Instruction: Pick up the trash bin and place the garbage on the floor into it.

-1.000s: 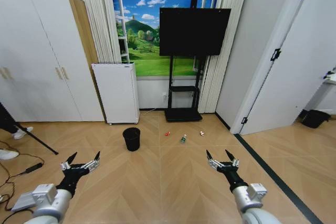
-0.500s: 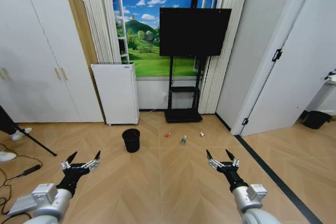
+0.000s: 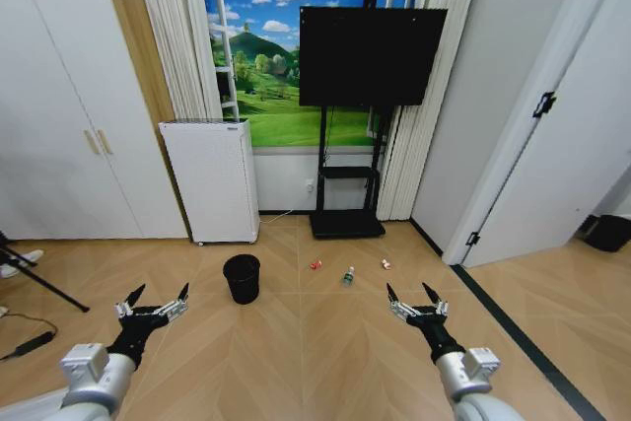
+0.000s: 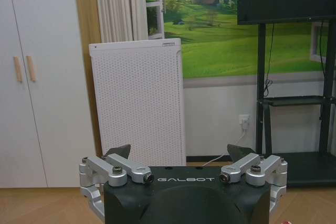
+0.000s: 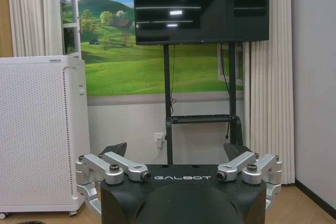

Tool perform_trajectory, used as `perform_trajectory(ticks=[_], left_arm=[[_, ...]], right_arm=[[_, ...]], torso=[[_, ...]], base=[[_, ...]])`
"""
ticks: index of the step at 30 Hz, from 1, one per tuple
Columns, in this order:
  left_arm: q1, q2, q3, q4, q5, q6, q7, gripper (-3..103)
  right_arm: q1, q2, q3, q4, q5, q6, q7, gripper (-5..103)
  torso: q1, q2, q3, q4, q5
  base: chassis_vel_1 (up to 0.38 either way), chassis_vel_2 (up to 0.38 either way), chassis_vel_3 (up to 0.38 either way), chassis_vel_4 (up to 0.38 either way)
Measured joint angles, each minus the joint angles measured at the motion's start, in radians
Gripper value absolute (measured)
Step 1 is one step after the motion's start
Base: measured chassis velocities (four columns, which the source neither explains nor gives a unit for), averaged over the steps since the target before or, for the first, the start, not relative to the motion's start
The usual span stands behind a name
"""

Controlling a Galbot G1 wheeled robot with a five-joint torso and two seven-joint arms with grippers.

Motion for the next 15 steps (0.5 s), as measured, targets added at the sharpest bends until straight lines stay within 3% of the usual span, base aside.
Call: perform_trajectory(ticks=[15], left_arm=[[0.005,-0.004,-0.001,-0.009,-0.001,0.000,0.003,100]], right_arm=[[-0.018,0.004,0.000,0.010,-0.003,0.012,-0.004,100]], torso=[[0.000,0.000,0.000,0.0000,-0.0002]], base=[[-0.341,0.341,0.344,-0.343]])
